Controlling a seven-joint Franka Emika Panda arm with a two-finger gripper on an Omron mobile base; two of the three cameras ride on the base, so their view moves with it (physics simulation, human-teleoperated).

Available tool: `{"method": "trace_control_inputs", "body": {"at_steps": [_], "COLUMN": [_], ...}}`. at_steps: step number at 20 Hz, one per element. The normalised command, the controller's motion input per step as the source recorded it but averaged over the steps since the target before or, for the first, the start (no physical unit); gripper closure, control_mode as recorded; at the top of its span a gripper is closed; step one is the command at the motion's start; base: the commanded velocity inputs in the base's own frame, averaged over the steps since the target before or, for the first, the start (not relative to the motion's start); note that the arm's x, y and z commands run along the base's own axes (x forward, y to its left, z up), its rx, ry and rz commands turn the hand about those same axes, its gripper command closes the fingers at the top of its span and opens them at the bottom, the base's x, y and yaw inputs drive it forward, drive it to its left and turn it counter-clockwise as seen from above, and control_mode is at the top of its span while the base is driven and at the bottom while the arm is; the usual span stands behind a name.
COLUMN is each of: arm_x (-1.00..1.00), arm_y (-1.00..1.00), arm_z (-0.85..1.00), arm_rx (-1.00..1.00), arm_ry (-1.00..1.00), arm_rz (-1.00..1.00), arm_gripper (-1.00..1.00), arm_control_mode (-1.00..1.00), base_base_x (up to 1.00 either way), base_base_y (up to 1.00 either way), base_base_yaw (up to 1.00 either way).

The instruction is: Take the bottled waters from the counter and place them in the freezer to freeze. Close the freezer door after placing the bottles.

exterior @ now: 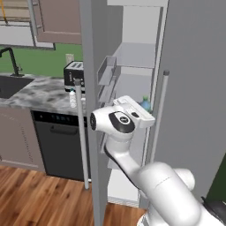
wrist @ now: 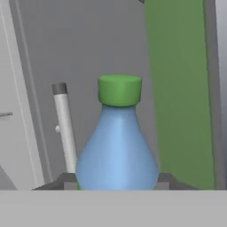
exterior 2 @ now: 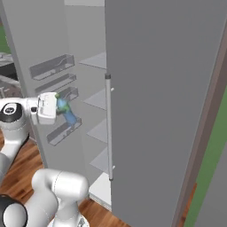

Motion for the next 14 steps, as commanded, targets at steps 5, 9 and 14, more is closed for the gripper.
{"method": "trace_control_inputs", "body": {"at_steps": [5, 9, 14], "arm_x": [0.02, 0.28, 0.12], "arm_y": [0.02, 0.01, 0.0], "arm_z": [0.55, 0.68, 0.74], "arm_rx": [-0.02, -0.06, -0.03], "arm_ry": [-0.07, 0.0, -0.01], "arm_rz": [0.08, 0.11, 0.23], "arm_gripper": [1.0, 1.0, 1.0], "arm_control_mode": [-1.0, -1.0, -1.0], "base_base_x": [0.0, 0.0, 0.0], "base_base_y": [0.0, 0.0, 0.0], "base_base_yaw": [0.0, 0.0, 0.0]}}
